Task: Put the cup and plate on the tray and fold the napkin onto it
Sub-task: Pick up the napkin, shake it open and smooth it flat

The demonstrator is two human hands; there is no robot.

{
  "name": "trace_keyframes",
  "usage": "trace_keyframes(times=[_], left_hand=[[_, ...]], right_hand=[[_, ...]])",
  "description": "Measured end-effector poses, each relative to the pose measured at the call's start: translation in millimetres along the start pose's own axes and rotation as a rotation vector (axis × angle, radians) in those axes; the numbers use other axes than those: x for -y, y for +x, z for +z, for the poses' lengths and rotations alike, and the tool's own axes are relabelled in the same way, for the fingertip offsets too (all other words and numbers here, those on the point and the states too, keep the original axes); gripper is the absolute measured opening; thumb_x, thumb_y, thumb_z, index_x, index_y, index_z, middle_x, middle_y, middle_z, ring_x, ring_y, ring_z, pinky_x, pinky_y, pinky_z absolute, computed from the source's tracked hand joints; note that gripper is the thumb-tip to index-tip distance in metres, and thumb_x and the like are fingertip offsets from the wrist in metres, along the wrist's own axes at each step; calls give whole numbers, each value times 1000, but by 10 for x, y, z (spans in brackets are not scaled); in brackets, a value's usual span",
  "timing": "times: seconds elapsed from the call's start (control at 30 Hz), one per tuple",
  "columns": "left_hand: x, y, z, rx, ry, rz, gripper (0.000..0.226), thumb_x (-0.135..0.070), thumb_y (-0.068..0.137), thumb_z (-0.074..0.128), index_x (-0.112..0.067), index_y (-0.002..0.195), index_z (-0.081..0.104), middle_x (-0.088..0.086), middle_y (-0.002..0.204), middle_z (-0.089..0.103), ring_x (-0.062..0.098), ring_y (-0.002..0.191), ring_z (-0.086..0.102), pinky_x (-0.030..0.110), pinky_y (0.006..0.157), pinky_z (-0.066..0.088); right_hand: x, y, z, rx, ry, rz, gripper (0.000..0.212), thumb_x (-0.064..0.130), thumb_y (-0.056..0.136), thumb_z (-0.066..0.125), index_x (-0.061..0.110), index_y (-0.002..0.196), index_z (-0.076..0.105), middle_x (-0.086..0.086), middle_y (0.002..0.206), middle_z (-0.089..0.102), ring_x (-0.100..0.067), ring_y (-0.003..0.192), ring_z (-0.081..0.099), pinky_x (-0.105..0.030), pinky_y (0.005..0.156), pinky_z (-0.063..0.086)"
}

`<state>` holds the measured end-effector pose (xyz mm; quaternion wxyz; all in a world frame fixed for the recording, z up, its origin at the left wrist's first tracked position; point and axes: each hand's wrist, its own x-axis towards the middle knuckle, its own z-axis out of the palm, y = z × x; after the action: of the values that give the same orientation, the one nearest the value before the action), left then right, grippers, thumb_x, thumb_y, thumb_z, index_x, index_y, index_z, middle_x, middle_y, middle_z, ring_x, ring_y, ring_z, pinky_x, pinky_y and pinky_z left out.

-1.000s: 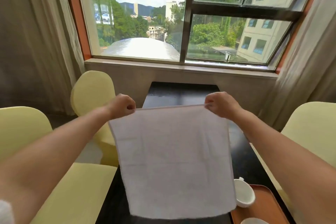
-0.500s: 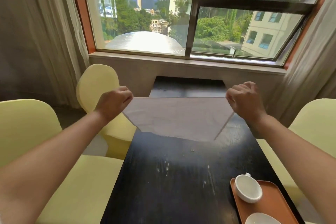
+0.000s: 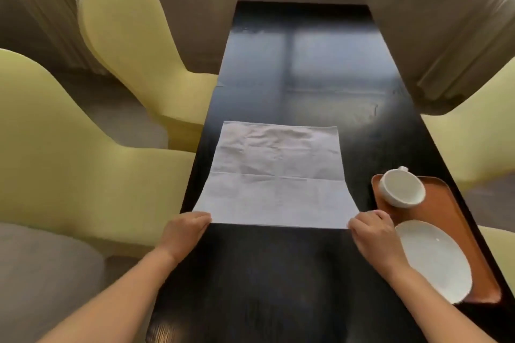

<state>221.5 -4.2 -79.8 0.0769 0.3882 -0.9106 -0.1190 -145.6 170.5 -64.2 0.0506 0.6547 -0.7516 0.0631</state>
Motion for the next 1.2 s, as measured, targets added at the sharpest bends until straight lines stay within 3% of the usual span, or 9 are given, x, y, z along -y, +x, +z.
trace_keyframes(times=[0.13, 0.37, 0.43, 0.6, 0.8, 0.9, 1.0, 1.1, 1.2], left_hand=[[-7, -380, 531, 72, -33, -106, 11, -4, 77, 70, -9, 69, 64, 6, 63, 65, 24, 54, 60, 32, 46, 48], [-242, -945, 918, -28, -164, -195, 13, 0, 74, 75, -8, 84, 72, 7, 86, 75, 23, 78, 71, 35, 69, 58], [-338, -1102, 976, -61, -185, -231, 20, 1, 71, 77, -6, 90, 73, 8, 96, 74, 23, 91, 70, 38, 80, 56], [-568, -1499, 1077, -126, -186, -235, 19, 4, 69, 77, -3, 87, 73, 9, 99, 73, 22, 95, 69, 34, 85, 54], [-687, -1843, 1205, -159, -177, -250, 20, 2, 71, 75, -3, 91, 73, 10, 103, 72, 20, 97, 67, 10, 101, 35], [-705, -1923, 1224, -181, -168, -257, 14, -12, 82, 66, -5, 93, 73, 9, 104, 72, 18, 97, 67, 5, 102, 30], [-759, -2010, 1230, -191, -191, -291, 38, -32, 92, 47, -5, 93, 73, 7, 103, 72, 13, 97, 64, 6, 102, 31], [-839, -2059, 1241, -236, -222, -322, 35, -30, 89, 49, -4, 94, 73, 7, 105, 70, 19, 98, 67, 5, 102, 31], [-986, -2047, 1245, -282, -273, -340, 39, -26, 86, 49, -2, 113, 64, 8, 123, 60, 24, 119, 56, 19, 108, 31]], right_hand=[[91, -497, 416, 81, 65, 55, 21, -3, 62, 78, 12, 62, 63, -4, 63, 63, -24, 57, 58, -38, 69, 51], [137, -1108, 646, 92, 176, 156, 12, -4, 67, 76, 6, 71, 70, -7, 69, 66, -26, 63, 59, -41, 70, 48], [170, -1254, 660, 76, 207, 171, 11, -4, 68, 75, 5, 71, 70, -7, 69, 65, -27, 64, 59, -41, 69, 47], [210, -1684, 699, 10, 240, 248, 9, -5, 71, 73, 3, 75, 71, -9, 71, 64, -27, 66, 59, -40, 72, 45], [245, -2015, 702, -43, 224, 257, 15, -6, 69, 73, 3, 81, 72, -10, 75, 64, -27, 70, 60, -34, 77, 37], [268, -2123, 693, -58, 231, 249, 18, -7, 67, 75, 5, 81, 71, -9, 75, 63, -26, 71, 60, -34, 77, 37], [312, -2199, 690, -58, 249, 277, 21, -7, 66, 76, 5, 82, 71, -9, 78, 64, -26, 75, 60, -33, 77, 37], [349, -2224, 684, -71, 268, 298, 8, 10, 78, 65, 7, 84, 70, -7, 82, 65, -25, 80, 61, -37, 80, 38], [475, -2194, 662, -97, 303, 381, 31, 26, 82, 45, 8, 90, 69, -9, 90, 66, -26, 88, 59, -42, 83, 38]])
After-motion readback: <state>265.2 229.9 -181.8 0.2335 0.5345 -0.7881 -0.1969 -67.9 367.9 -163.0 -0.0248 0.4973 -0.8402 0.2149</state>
